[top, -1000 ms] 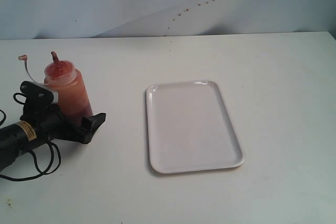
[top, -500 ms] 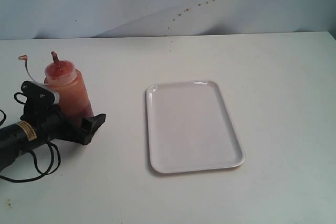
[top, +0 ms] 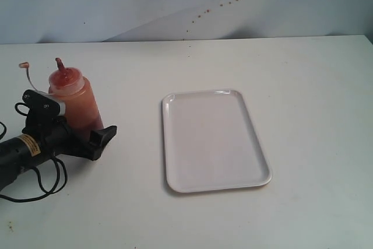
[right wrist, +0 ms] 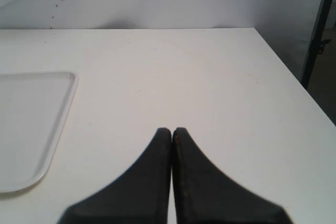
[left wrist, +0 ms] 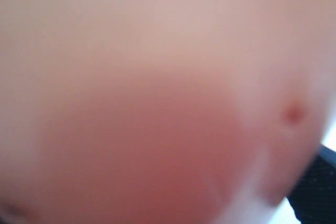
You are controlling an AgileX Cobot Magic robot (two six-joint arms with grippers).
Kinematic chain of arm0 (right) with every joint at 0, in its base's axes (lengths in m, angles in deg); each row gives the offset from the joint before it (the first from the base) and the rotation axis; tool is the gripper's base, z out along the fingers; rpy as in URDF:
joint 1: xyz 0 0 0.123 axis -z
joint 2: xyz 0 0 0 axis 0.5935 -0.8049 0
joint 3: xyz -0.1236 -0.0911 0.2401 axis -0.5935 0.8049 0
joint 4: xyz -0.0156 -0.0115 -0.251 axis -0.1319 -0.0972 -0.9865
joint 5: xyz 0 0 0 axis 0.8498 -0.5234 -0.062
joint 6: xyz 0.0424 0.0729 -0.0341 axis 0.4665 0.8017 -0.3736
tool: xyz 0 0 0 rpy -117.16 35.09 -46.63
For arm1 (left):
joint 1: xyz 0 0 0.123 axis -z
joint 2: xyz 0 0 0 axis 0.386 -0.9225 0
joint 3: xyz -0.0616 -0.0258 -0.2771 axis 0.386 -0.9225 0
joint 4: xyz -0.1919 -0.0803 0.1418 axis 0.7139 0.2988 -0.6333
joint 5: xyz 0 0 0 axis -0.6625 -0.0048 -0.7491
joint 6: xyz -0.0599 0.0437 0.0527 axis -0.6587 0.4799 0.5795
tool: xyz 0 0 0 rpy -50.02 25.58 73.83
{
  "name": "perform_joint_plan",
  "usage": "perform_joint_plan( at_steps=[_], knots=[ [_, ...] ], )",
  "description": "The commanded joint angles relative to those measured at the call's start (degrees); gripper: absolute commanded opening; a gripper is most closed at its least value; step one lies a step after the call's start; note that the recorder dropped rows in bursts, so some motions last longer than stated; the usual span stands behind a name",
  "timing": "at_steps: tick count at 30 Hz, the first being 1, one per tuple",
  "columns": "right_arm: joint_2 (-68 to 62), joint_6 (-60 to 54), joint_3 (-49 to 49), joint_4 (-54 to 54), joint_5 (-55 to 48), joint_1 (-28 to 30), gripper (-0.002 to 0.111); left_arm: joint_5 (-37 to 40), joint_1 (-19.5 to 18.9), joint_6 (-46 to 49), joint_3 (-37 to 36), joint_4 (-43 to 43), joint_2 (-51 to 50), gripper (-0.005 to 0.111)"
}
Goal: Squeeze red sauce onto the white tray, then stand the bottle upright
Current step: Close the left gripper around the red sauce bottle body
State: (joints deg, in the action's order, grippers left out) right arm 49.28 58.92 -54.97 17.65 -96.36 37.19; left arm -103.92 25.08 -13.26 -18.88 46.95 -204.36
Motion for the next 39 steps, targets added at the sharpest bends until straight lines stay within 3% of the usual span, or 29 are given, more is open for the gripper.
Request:
perform_joint_plan(
  at_steps=[1, 7, 10, 18, 21, 29, 39],
  knots=[
    [0.3, 0.1, 0.1, 0.3, 0.1, 0.3, 0.000, -0.6, -0.1, 0.3, 0.4, 0.7, -0.1, 0.104],
    [0.3, 0.1, 0.1, 0.3, 0.1, 0.3, 0.000, -0.6, -0.1, 0.3, 0.4, 0.9, -0.1, 0.103],
    [0.3, 0.1, 0.1, 0.3, 0.1, 0.3, 0.000, -0.6, -0.1, 0.3, 0.4, 0.9, -0.1, 0.091],
    [0.3, 0.1, 0.1, 0.3, 0.1, 0.3, 0.000, -0.6, -0.1, 0.3, 0.4, 0.9, -0.1, 0.018],
    [0.3, 0.1, 0.1, 0.3, 0.1, 0.3, 0.000, -0.6, -0.1, 0.5, 0.4, 0.8, -0.1, 0.000],
    [0.3, 0.1, 0.1, 0.3, 0.1, 0.3, 0.000, -0.6, -0.1, 0.7, 0.4, 0.2, -0.1, 0.001],
    [0.3, 0.1, 0.1, 0.3, 0.1, 0.3, 0.000, -0.9, -0.1, 10.8, -2.0, -0.1, 4.1, 0.000]
  ],
)
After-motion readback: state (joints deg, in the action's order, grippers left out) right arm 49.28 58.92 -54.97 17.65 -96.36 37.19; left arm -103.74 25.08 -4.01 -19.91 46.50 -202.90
